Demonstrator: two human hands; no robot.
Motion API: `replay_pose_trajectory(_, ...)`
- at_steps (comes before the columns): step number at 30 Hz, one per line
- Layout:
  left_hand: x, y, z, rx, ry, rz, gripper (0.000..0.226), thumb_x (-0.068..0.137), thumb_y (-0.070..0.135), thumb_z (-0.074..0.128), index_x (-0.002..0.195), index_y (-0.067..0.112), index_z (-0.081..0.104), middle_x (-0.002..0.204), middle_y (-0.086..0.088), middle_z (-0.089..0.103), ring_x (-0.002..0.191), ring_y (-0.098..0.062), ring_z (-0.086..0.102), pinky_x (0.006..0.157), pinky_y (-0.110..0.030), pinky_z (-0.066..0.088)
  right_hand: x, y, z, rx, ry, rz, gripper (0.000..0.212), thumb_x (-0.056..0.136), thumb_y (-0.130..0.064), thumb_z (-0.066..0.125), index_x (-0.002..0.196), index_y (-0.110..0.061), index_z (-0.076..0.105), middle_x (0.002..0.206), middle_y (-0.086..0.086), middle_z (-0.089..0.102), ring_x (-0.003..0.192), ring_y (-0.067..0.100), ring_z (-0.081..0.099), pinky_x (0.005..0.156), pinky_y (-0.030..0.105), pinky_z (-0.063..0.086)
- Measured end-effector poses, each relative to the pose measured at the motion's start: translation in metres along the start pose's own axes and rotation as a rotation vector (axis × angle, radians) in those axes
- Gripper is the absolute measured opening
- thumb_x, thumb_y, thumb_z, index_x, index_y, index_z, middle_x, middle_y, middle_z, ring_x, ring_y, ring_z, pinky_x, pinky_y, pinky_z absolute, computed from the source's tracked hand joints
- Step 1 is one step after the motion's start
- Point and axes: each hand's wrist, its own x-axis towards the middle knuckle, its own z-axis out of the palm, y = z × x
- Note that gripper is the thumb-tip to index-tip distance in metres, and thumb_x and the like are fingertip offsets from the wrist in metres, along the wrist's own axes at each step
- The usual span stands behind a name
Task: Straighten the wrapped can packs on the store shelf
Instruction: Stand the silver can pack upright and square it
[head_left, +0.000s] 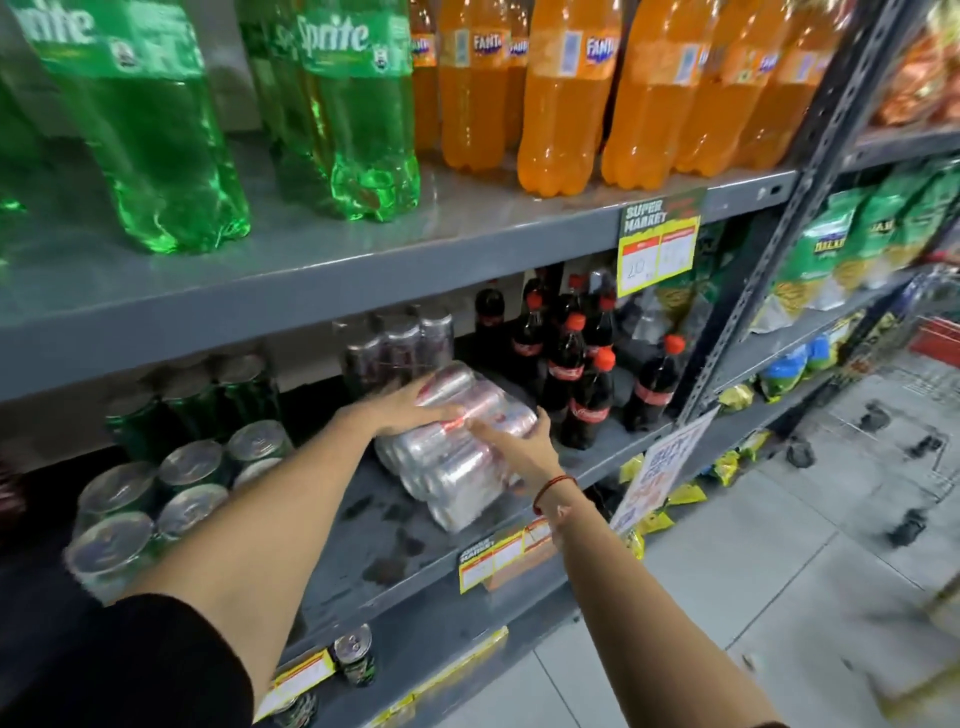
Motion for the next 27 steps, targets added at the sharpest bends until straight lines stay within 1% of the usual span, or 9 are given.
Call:
replay_pose_trajectory(3, 0.0, -0.006, 0.006, 0.107, 0.068, -0.07, 0.103, 0.06, 0.086, 0.048, 0.145, 0.046, 0.007, 0.16, -0.007, 0.01, 0.145, -0.031, 0.015, 0.118, -0.044, 0.016, 0.001, 0.006, 0.007, 0.082, 0.041, -0.08, 0.116, 0.048, -0.045, 0.088, 0.142, -0.016, 0.027, 0.144, 0.018, 0.041, 0.128, 0.035, 0.047, 0.103, 0.051, 0.044)
replay_pose_trajectory(7, -0.007, -0.01, 0.014, 0.201, 0.184, -0.079, 0.11, 0.047, 0.096, 0.032, 0.143, 0.048, 0.008, 0.157, -0.016, 0.018, 0.143, -0.035, 0.021, 0.114, -0.047, 0.024, -0.002, 0.006, 0.007, 0.034, 0.084, -0.157, 0.096, 0.053, -0.039, 0.089, 0.131, -0.014, 0.04, 0.131, 0.015, 0.054, 0.119, 0.033, 0.055, 0.1, 0.048, 0.048)
replay_pose_trajectory(11, -0.017, -0.013, 0.028, 0.159, 0.354, -0.072, 0.1, 0.055, 0.092, 0.031, 0.143, 0.051, 0.008, 0.15, -0.021, 0.031, 0.137, -0.039, 0.031, 0.107, -0.049, 0.035, -0.014, 0.001, 0.001, -0.046, 0.082, -0.338, 0.08, 0.057, -0.034, 0.089, 0.123, -0.019, 0.047, 0.123, 0.012, 0.057, 0.113, 0.028, 0.057, 0.096, 0.046, 0.05)
replay_pose_trajectory(13, -0.026, -0.019, 0.043, 0.077, 0.487, -0.036, 0.094, 0.066, 0.082, 0.042, 0.145, 0.044, 0.009, 0.143, -0.022, 0.037, 0.132, -0.039, 0.035, 0.103, -0.048, 0.038, -0.022, -0.003, -0.003, -0.184, 0.094, -0.514, 0.068, 0.06, -0.032, 0.087, 0.116, -0.027, 0.049, 0.122, 0.005, 0.053, 0.114, 0.02, 0.05, 0.095, 0.036, 0.048)
replay_pose_trajectory(15, -0.038, -0.026, 0.061, -0.08, 0.561, 0.026, 0.097, 0.069, 0.076, 0.047, 0.146, 0.04, 0.002, 0.141, -0.02, 0.033, 0.131, -0.036, 0.033, 0.105, -0.048, 0.035, -0.031, -0.003, -0.004, -0.331, 0.088, -0.668, 0.071, 0.061, -0.031, 0.085, 0.12, -0.029, 0.046, 0.127, 0.002, 0.044, 0.12, 0.018, 0.04, 0.101, 0.03, 0.039)
replay_pose_trajectory(18, -0.049, -0.034, 0.078, -0.208, 0.56, 0.105, 0.103, 0.061, 0.088, 0.033, 0.137, 0.043, -0.021, 0.147, -0.015, 0.02, 0.136, -0.033, 0.021, 0.11, -0.049, 0.025, -0.043, 0.005, 0.001, -0.415, 0.107, -0.81, 0.072, 0.063, -0.029, 0.082, 0.125, -0.021, 0.047, 0.132, 0.004, 0.037, 0.127, 0.023, 0.032, 0.109, 0.037, 0.031)
replay_pose_trajectory(20, -0.053, -0.04, 0.082, -0.226, 0.56, 0.139, 0.103, 0.062, 0.09, 0.027, 0.134, 0.041, -0.027, 0.15, -0.016, 0.013, 0.139, -0.032, 0.018, 0.111, -0.047, 0.022, -0.05, 0.012, 0.007, -0.404, 0.139, -0.863, 0.069, 0.062, -0.031, 0.079, 0.123, -0.016, 0.05, 0.132, 0.006, 0.036, 0.128, 0.026, 0.031, 0.111, 0.042, 0.031)
replay_pose_trajectory(24, -0.065, -0.054, 0.098, -0.286, 0.523, 0.146, 0.102, 0.074, 0.069, 0.043, 0.134, 0.031, -0.03, 0.156, -0.014, 0.0, 0.144, -0.027, 0.014, 0.108, -0.029, 0.014, -0.053, 0.034, 0.019, -0.521, 0.171, -1.007, 0.056, 0.067, -0.039, 0.078, 0.114, -0.023, 0.051, 0.138, 0.011, 0.035, 0.138, 0.038, 0.02, 0.114, 0.06, 0.021)
replay_pose_trajectory(27, -0.069, -0.057, 0.103, -0.349, 0.483, 0.103, 0.105, 0.075, 0.062, 0.048, 0.135, 0.029, -0.032, 0.158, -0.01, -0.006, 0.145, -0.022, 0.009, 0.109, -0.026, 0.01, -0.05, 0.044, 0.023, -0.586, 0.177, -1.038, 0.05, 0.073, -0.041, 0.076, 0.11, -0.027, 0.047, 0.143, 0.015, 0.034, 0.142, 0.044, 0.008, 0.116, 0.06, 0.016)
